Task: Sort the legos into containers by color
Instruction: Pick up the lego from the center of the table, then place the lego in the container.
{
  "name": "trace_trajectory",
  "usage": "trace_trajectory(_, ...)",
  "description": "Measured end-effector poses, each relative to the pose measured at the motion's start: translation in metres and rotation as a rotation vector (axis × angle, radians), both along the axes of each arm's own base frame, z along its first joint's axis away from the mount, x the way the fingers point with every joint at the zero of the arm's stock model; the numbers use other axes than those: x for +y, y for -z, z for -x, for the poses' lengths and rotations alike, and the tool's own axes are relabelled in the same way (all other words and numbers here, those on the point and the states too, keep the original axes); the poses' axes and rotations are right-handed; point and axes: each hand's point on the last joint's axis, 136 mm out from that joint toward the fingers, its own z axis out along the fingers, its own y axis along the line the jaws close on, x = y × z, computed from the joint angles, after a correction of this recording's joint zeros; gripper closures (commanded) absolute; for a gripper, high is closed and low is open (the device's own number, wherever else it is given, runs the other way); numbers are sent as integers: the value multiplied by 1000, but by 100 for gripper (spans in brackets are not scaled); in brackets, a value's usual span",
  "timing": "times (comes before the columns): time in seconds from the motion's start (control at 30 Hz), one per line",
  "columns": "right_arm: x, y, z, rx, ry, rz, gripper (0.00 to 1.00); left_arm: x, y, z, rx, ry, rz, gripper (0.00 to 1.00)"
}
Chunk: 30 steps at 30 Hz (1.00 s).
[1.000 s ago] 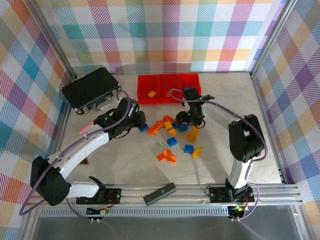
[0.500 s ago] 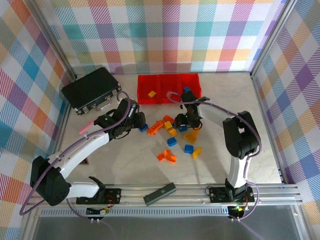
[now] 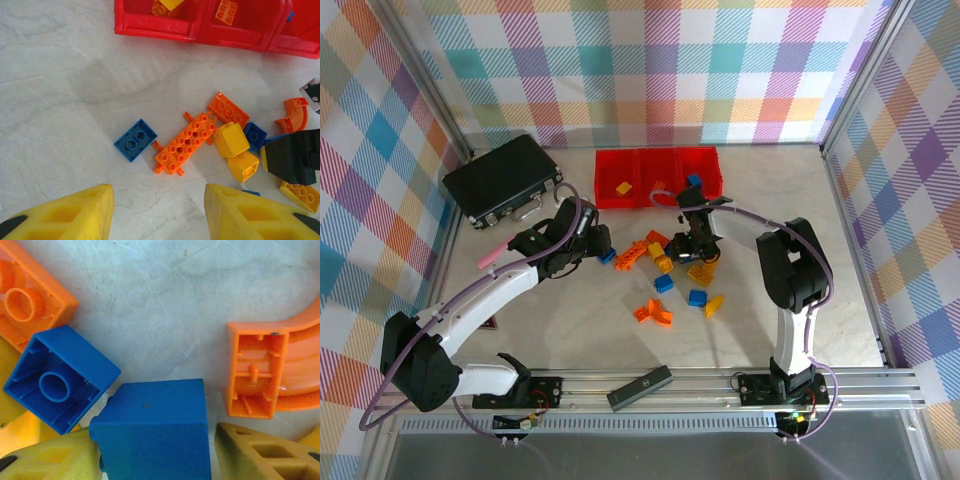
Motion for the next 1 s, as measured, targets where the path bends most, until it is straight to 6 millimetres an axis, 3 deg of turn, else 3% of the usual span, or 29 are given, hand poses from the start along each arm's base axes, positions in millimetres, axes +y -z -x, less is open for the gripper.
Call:
trace_trajectory(0.23,3,-4,-5,-18,-3,2,54,0,0,0,0,0,0,49)
trace_trajectory(0.47,2,-12,-7,-24,-6,10,55,0,0,0,0,-1,-1,49)
trace_trajectory(0.63,0,-34,-13,-62,-14,21,55,1,0,-1,-4,-6,-6,49)
trace_trajectory(0.83,-1,-86,-53,-193,14,-9,55,2,0,-1,-4,-8,-8,49)
trace_trajectory(1.0,-20,-130,-109,-313,103,-33,55,3,-3,0,-10,-9,-7,49)
